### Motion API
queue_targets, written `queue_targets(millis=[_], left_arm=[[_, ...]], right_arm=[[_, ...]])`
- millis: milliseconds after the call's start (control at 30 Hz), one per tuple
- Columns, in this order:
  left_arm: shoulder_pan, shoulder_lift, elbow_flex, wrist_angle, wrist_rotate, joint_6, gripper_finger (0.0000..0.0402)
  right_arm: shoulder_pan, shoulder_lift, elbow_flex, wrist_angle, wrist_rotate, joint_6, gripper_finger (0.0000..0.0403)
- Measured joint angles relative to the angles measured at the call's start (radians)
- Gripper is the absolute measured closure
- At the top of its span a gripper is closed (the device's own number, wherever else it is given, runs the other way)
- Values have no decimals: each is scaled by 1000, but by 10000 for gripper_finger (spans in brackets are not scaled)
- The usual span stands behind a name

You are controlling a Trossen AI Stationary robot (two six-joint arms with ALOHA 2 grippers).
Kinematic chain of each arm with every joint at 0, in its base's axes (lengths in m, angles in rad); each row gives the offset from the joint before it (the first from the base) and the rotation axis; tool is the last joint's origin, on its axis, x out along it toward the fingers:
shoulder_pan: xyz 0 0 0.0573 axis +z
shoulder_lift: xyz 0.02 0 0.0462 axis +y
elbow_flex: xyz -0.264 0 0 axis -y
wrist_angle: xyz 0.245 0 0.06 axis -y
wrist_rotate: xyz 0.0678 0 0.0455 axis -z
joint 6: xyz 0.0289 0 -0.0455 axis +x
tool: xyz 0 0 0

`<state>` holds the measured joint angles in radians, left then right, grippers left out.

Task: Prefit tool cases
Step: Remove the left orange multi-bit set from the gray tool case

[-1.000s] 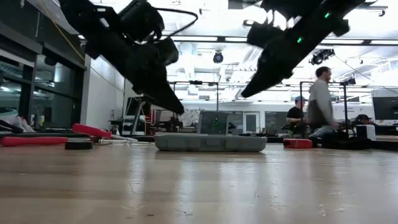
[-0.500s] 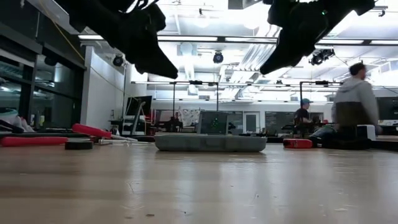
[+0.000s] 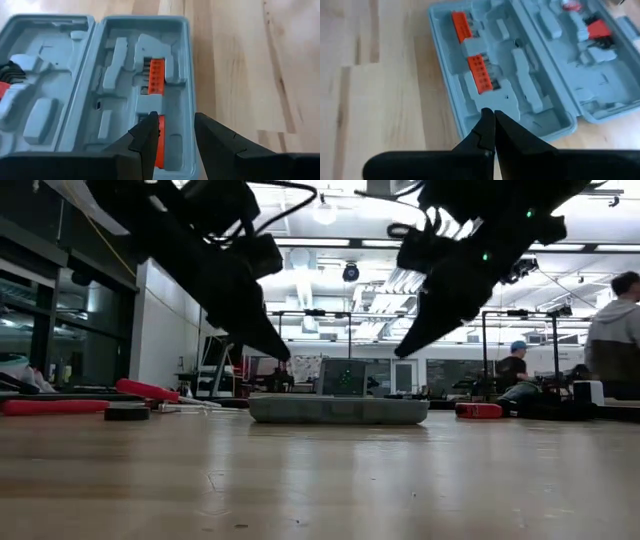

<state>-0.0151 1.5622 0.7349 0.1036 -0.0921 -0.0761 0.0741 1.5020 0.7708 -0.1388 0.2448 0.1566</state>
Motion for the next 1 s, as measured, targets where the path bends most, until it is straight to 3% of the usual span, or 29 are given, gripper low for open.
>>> queue_targets(millis=[500,1000], left_arm=[[27,53,0,-13,28,35,187],[47,148,1,9,-14,67,195]], right_arm=[[-42,64,0,61,-41,-13,403],[-42,63,0,104,-52,-30,403]])
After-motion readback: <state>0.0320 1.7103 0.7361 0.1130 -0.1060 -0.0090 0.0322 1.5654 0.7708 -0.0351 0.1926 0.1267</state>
